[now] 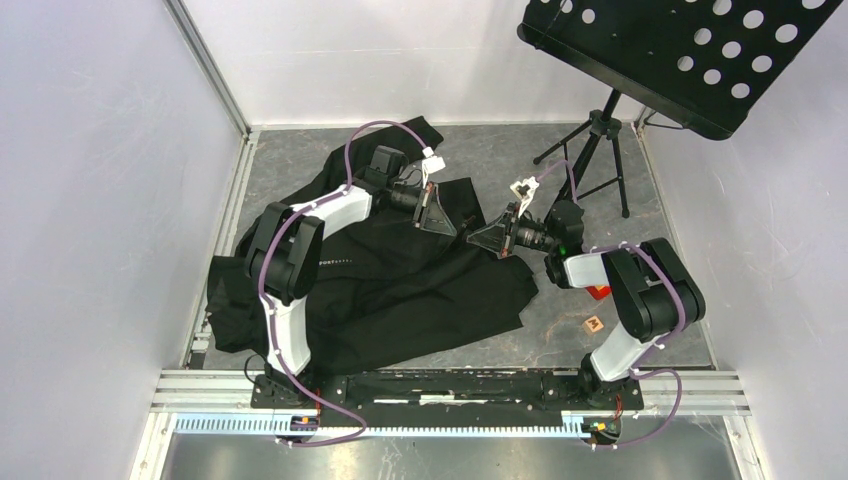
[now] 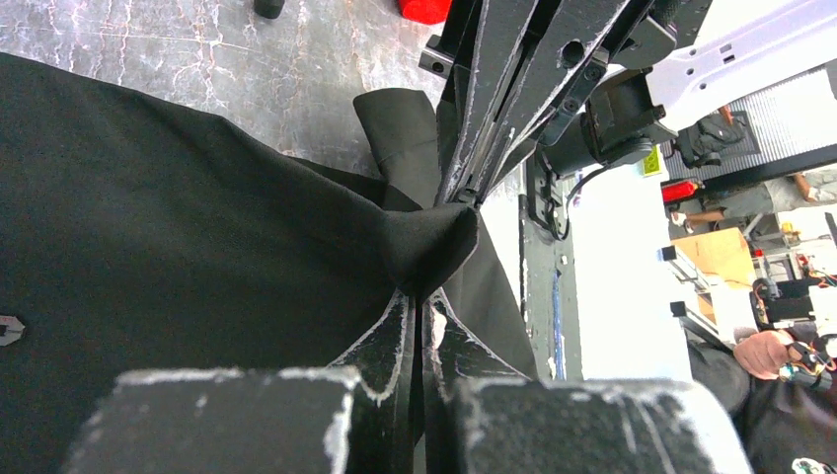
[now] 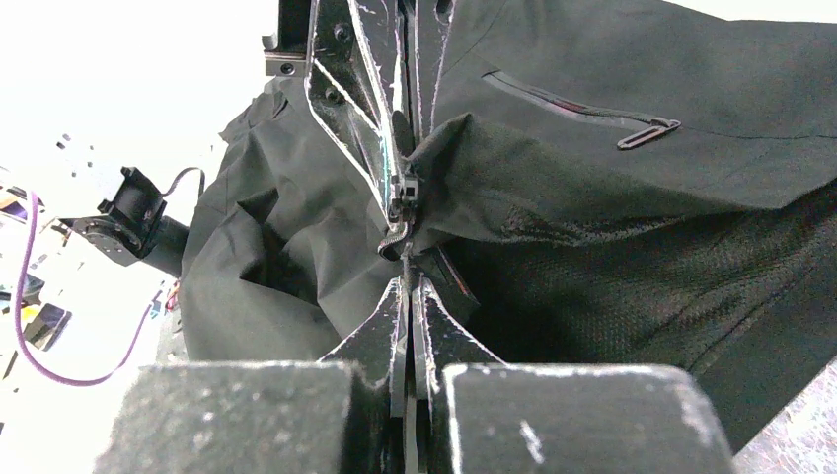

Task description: Zip up the jacket

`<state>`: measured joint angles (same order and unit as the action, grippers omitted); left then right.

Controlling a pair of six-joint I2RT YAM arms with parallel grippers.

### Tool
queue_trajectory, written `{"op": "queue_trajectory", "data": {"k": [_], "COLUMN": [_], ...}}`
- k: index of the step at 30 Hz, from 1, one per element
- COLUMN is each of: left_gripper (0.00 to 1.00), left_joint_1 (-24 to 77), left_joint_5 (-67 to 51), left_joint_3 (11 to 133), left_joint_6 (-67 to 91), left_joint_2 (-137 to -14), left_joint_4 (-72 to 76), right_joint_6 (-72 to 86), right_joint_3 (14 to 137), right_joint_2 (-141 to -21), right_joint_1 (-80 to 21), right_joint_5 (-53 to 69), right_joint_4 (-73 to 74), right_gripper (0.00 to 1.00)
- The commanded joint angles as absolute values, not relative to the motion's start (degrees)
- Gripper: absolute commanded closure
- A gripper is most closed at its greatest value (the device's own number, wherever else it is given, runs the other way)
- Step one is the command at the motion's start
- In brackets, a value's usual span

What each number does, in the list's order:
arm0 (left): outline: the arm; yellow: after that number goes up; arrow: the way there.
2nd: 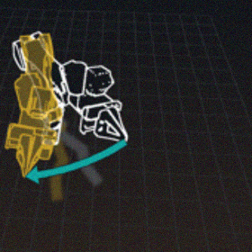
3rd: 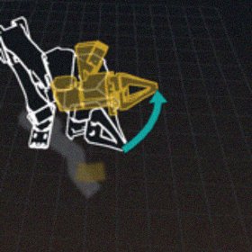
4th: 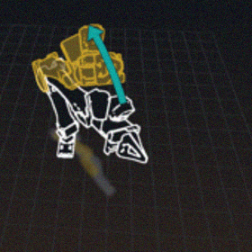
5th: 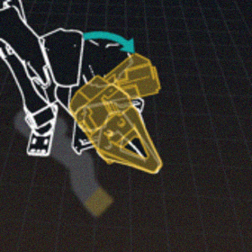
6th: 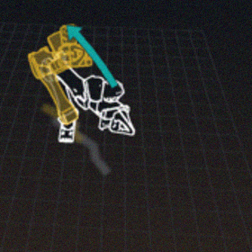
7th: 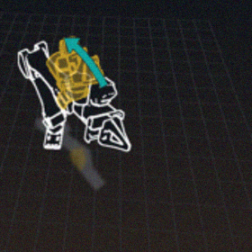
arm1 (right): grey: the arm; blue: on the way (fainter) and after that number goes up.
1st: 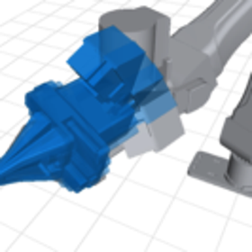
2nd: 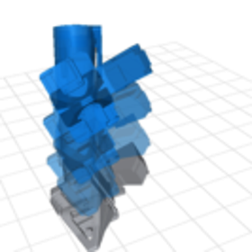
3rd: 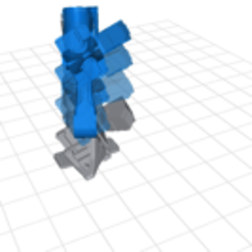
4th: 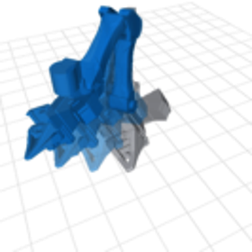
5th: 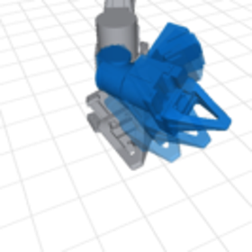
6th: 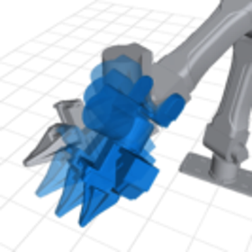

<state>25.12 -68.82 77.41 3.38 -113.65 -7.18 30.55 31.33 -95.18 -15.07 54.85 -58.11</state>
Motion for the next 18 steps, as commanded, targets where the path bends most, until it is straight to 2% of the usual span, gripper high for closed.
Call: {"op": "queue_trajectory", "data": {"k": [1,18], "left_gripper": [0.98,0.98], "left_joint_1": [25.22,25.39], "left_joint_5": [-72.63,-73.08], "left_joint_3": [79.21,79.27], "left_joint_6": [2.02,2.38], "left_joint_2": [-113.81,-114.25], "left_joint_4": [-5.80,-5.76], "right_joint_6": [31.83,32.87], "right_joint_3": [31.28,31.38], "right_joint_2": [-95.65,-96.13], "right_joint_1": [-14.77,-15.16], "right_joint_5": [56.69,57.92], "right_joint_4": [-64.32,-66.62], "right_gripper": [1.00,1.00]}}
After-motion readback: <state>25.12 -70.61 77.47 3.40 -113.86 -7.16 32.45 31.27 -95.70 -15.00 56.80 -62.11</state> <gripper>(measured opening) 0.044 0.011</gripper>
